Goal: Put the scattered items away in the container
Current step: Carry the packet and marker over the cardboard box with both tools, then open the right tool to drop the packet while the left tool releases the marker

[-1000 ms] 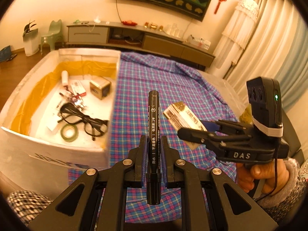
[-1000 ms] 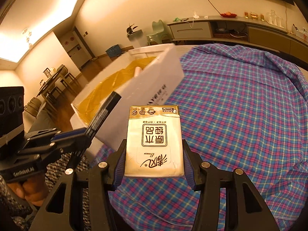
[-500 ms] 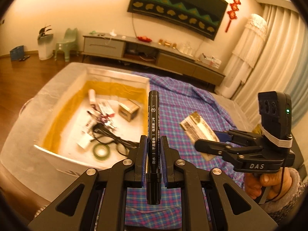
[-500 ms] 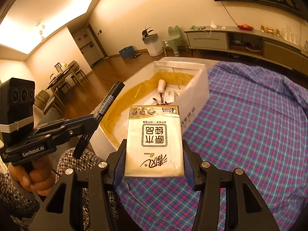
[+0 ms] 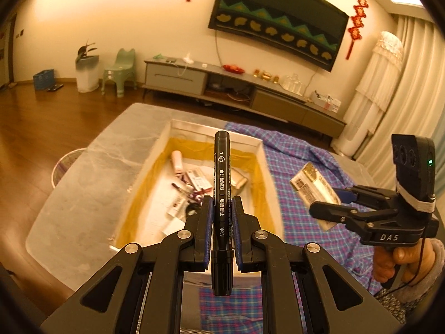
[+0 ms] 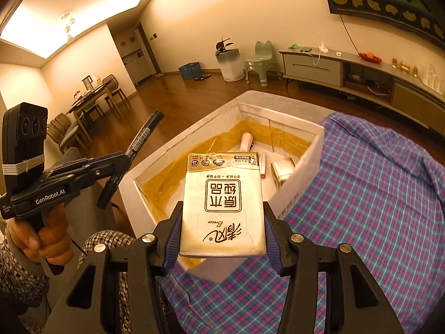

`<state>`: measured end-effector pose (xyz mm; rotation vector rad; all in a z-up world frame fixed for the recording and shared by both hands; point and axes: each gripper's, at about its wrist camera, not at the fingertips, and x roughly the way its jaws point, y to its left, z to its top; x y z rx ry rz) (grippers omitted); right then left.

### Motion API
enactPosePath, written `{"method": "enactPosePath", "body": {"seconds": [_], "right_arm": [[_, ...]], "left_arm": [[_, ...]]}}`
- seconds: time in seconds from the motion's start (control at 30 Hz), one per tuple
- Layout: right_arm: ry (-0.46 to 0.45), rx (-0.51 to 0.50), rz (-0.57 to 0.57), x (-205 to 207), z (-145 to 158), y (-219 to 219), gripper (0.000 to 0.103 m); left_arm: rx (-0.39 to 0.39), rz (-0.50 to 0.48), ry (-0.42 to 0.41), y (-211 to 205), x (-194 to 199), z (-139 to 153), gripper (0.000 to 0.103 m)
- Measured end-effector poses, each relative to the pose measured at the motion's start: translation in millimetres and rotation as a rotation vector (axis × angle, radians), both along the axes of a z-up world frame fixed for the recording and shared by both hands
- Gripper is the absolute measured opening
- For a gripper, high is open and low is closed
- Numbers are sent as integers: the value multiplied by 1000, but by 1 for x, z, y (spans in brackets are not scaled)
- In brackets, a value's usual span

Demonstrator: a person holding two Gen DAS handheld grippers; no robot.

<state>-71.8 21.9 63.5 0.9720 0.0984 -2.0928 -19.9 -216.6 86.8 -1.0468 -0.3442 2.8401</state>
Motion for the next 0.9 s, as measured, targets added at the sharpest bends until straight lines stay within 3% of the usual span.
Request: {"method": "enactPosePath", "body": {"seconds": [0.33, 0.9], "right_arm": [[2, 55, 21, -21, -3, -34, 53], [-41, 184, 10, -73, -34, -72, 53]], "left_arm": [[-22, 30, -80, -26, -25, -19, 14], [-124, 5, -213, -31, -61, -58, 14]]}}
